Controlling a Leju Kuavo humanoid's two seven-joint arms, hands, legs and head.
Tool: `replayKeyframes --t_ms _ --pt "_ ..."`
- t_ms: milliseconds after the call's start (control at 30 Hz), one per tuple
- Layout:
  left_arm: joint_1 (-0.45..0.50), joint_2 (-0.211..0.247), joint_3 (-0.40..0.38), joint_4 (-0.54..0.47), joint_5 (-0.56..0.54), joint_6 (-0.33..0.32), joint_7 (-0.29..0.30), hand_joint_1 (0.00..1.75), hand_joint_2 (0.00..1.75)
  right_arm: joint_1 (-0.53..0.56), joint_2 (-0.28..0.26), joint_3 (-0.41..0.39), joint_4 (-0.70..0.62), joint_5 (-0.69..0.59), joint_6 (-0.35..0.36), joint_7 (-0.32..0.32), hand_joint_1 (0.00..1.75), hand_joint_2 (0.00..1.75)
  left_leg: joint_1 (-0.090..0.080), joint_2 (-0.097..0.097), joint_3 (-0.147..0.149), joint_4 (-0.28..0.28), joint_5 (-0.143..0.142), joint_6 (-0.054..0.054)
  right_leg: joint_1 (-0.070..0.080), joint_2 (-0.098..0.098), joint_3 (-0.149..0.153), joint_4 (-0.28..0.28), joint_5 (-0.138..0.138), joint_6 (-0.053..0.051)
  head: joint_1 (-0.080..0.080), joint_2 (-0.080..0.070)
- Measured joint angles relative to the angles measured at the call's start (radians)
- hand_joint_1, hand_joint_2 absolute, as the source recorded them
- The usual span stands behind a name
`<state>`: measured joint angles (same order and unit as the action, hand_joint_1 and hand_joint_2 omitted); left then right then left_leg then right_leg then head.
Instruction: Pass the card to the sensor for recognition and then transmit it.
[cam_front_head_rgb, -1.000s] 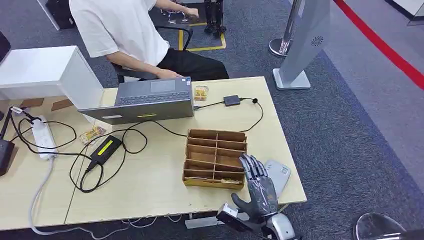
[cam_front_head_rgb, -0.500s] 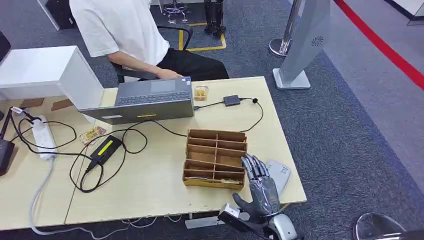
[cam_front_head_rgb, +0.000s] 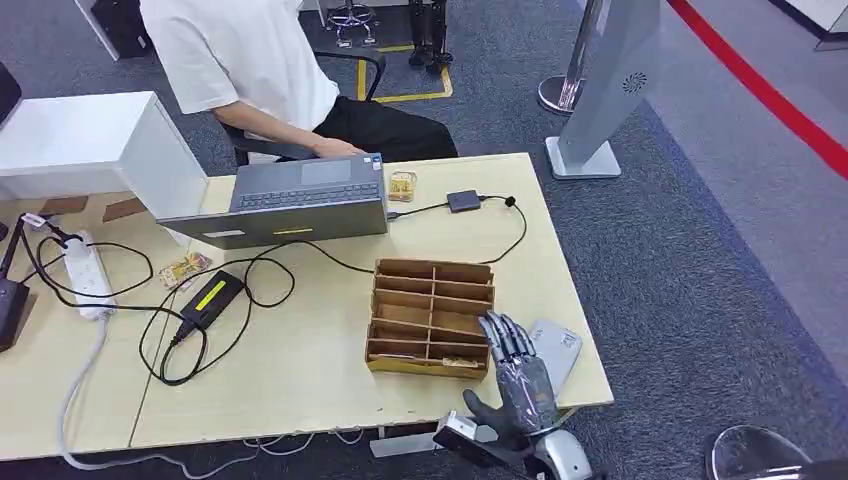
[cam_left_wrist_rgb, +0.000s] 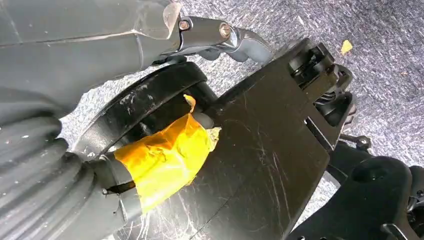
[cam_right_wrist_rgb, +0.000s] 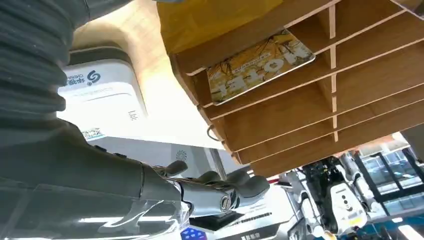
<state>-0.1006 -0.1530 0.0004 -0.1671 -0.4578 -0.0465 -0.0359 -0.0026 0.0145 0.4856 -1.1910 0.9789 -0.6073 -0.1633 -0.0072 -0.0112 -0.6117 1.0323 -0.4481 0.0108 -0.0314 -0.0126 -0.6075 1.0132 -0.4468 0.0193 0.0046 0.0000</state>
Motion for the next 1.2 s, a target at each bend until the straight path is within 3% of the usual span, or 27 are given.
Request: replayKeyframes --t_ms 900,933,967,1200 --pt "-0.001 0.000 0.001 0.000 -0.015 -0.008 0.000 0.00 1.75 -0.026 0.000 0.046 0.013 -0.001 0.006 -0.016 0.00 1.75 0.000 0.000 0.000 0.000 0.000 0.000 0.000 0.000 0.000 0.000 0.000 0.000 0.000 0.000" --pt "-0.001 0.000 0.001 0.000 -0.015 -0.008 0.000 0.00 1.75 -0.026 0.000 0.046 0.013 -0.001 0.006 -0.016 0.14 1.75 0.000 0.000 0.000 0.000 0.000 0.000 0.000 0.000 0.000 0.000 0.000 0.000 0.000 0.000" --pt "-0.001 0.000 0.001 0.000 -0.015 -0.008 0.000 0.00 1.75 -0.026 0.000 0.046 0.013 -0.001 0.006 -0.016 1.75 1.75 0.000 0.000 0.000 0.000 0.000 0.000 0.000 0.000 0.000 0.000 0.000 0.000 0.000 0.000" --pt "-0.001 0.000 0.002 -0.002 -0.016 -0.010 0.000 0.00 1.75 -0.027 0.000 0.047 0.016 -0.009 0.007 -0.018 1.75 1.75 0.000 0.000 0.000 0.000 0.000 0.000 0.000 0.000 0.000 0.000 0.000 0.000 0.000 0.000"
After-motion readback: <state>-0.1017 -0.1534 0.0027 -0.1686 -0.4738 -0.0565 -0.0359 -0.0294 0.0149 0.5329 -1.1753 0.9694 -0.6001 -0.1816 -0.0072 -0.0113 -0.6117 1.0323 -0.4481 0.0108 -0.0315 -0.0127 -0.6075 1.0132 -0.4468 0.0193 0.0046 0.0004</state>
